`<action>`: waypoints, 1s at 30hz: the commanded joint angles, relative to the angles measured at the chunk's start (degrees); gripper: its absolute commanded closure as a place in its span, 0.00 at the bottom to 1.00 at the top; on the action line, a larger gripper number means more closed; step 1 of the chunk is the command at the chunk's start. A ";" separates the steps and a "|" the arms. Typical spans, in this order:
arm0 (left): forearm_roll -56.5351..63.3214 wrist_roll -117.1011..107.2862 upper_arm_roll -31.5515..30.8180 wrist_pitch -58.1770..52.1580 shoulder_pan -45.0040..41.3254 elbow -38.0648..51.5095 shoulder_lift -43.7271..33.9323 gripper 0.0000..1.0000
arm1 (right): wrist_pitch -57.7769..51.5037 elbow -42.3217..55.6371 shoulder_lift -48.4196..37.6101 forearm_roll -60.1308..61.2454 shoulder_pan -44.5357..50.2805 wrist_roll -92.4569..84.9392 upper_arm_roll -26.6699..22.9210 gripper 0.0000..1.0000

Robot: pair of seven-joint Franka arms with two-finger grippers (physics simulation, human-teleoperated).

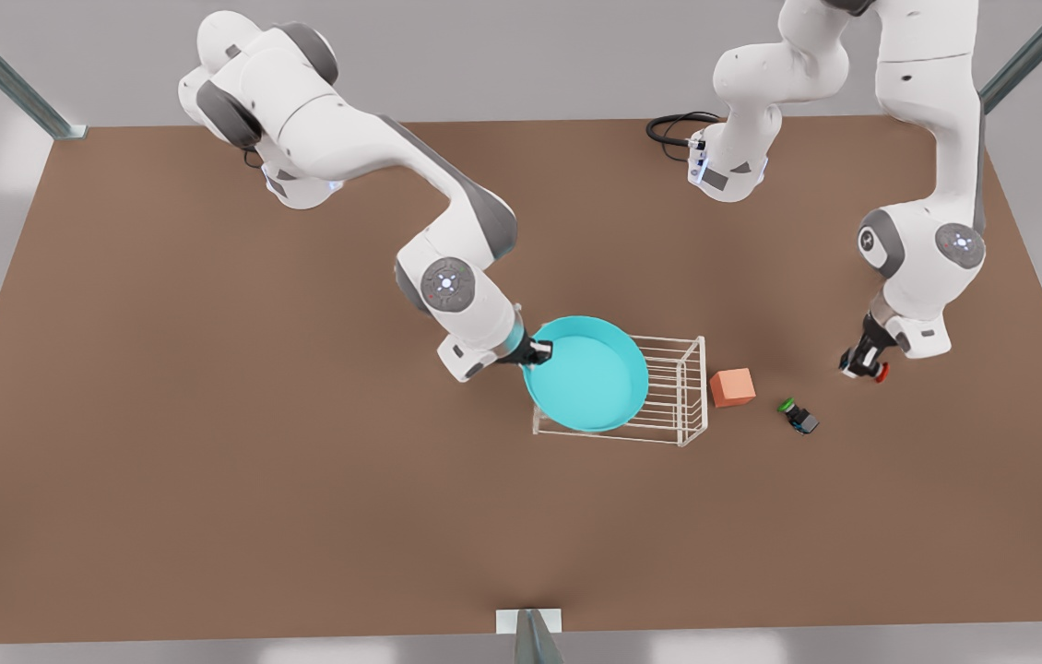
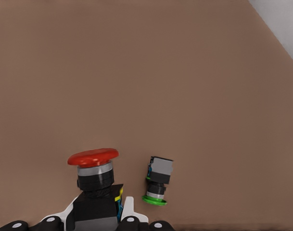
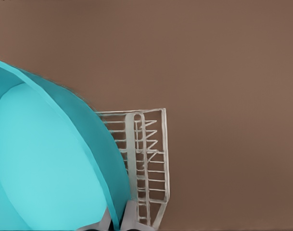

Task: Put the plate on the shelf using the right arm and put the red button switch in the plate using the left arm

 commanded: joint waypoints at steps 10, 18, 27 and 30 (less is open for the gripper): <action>3.38 -0.12 -12.18 -37.25 -0.82 15.34 -3.78 0.57 | 11.57 0.21 3.90 -1.30 10.46 38.07 -4.22 0.91; 3.38 -11.10 -22.91 -38.13 -0.91 17.45 -3.17 0.57 | 12.72 0.04 5.74 -1.30 12.05 38.51 -6.16 0.00; 4.17 -30.87 -25.46 -38.13 -11.45 26.32 5.44 0.57 | -18.12 0.21 -10.78 5.82 -7.10 7.50 -6.86 0.00; 4.26 -38.08 -25.46 -38.13 -16.20 28.96 7.64 0.57 | -25.69 0.21 -11.66 4.41 -16.69 -17.55 -7.12 0.00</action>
